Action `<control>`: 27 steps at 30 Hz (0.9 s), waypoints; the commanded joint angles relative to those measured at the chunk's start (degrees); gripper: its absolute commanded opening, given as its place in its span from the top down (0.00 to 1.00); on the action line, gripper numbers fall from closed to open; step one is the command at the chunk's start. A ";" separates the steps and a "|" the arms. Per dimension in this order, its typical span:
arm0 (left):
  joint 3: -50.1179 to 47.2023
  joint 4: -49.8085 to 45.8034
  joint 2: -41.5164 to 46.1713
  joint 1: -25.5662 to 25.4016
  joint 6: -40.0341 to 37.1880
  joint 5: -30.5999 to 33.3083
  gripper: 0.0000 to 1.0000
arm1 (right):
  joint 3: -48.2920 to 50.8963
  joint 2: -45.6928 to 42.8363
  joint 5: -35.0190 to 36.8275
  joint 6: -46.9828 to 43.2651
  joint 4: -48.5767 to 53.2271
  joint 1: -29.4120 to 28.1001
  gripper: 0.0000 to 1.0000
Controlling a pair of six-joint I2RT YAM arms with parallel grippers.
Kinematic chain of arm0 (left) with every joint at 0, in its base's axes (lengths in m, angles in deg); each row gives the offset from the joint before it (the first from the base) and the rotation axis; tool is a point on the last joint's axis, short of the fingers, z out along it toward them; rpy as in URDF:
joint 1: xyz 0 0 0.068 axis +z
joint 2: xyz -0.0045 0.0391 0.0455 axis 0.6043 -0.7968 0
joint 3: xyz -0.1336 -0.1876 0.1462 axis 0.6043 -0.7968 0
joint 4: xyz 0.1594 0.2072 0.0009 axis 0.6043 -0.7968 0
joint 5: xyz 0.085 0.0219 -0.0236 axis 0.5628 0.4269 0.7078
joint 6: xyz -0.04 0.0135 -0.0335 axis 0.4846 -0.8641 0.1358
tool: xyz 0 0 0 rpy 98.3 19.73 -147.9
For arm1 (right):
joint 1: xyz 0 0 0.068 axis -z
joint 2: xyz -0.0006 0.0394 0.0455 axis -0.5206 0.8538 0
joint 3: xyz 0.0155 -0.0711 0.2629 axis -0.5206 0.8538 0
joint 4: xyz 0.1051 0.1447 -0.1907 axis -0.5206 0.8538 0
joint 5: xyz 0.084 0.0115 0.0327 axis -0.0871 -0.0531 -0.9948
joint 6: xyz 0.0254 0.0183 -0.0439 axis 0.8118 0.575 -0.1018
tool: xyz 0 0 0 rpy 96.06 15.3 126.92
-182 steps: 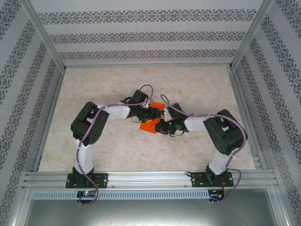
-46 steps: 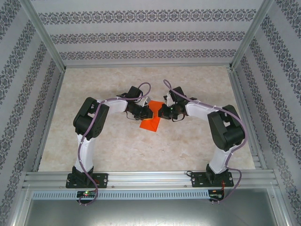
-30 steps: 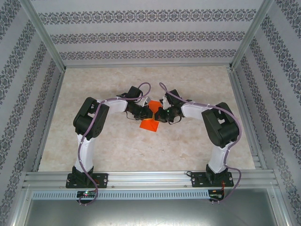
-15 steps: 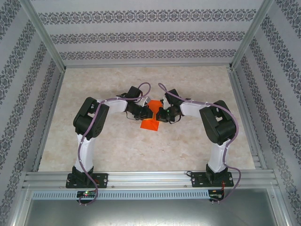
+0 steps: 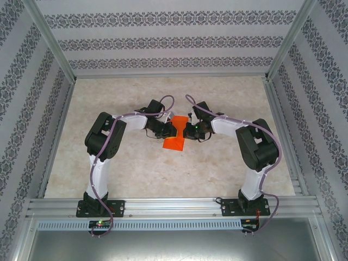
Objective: Fold a paper plane with a square sheet of paper (pick it up from the middle)
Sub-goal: Fold the triangle a second time at the center of the table.
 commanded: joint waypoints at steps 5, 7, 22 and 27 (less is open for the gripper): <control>-3.12 -4.64 -5.92 0.46 -2.39 6.57 0.83 | 5.15 -3.57 -7.31 5.96 -6.17 -3.23 0.99; -3.01 -4.64 -6.01 0.56 -2.39 6.52 0.83 | 6.01 -3.24 -7.63 6.66 -7.24 -4.00 0.99; -2.56 -4.72 -6.41 0.69 -2.31 6.26 0.83 | 6.68 1.10 -5.85 2.95 -4.74 -3.60 0.99; -2.03 -5.07 -6.75 0.73 -2.50 6.37 0.83 | 9.03 0.31 -6.13 2.97 -4.45 -3.70 0.99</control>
